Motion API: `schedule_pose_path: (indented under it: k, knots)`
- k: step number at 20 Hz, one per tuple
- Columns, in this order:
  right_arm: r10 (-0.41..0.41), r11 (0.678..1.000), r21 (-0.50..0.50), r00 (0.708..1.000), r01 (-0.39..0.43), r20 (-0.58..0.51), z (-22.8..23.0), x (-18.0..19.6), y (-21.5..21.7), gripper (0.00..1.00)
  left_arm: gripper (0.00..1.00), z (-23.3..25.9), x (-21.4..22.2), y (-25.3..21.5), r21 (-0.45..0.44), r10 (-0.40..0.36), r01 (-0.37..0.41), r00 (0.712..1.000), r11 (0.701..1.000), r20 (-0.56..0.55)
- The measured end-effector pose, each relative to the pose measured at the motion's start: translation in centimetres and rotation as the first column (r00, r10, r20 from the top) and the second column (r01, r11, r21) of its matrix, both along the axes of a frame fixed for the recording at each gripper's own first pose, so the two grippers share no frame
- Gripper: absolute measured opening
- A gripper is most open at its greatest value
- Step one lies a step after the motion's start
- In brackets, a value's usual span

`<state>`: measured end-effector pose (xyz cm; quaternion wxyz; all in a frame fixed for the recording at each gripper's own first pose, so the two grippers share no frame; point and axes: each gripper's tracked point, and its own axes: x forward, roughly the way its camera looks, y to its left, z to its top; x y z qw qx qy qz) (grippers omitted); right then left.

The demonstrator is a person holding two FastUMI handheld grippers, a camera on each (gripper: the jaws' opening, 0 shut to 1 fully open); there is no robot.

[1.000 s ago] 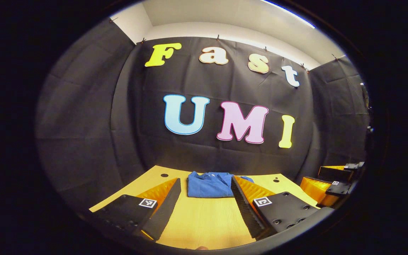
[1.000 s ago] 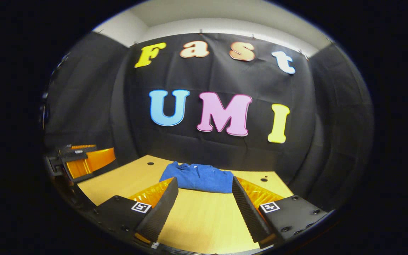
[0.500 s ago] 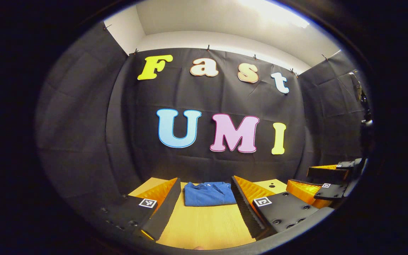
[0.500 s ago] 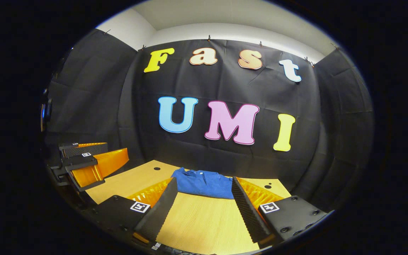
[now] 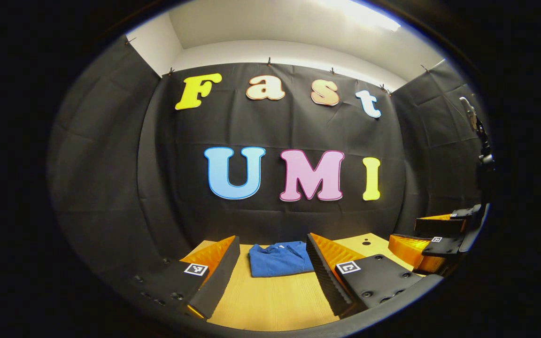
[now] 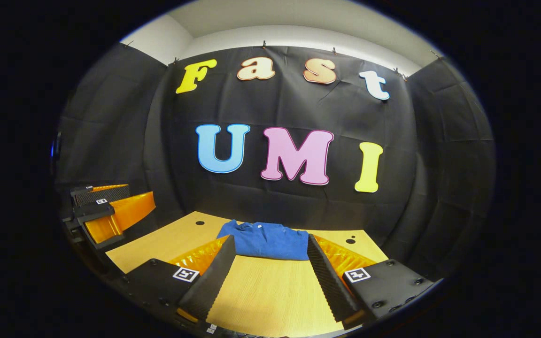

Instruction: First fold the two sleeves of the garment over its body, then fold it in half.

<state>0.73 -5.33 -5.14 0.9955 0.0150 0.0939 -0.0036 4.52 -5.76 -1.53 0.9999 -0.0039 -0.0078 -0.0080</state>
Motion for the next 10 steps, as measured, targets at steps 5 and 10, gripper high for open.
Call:
schedule_pose_path:
  k: [5, 10]
  knots:
    - [-0.018, 1.000, 0.014, 1.000, 0.018, -0.021, -0.8, 1.6, -0.1, 0.96, 0.79, 0.0, 0.7, 0.1, -0.012, -0.011, 0.011, 1.000, 1.000, 0.006]
    - [-0.024, 1.000, 0.005, 0.999, 0.024, -0.021, -0.9, 1.8, 0.4, 0.96, 0.81, -0.5, 1.1, 0.9, -0.007, -0.011, 0.011, 1.000, 1.000, -0.006]
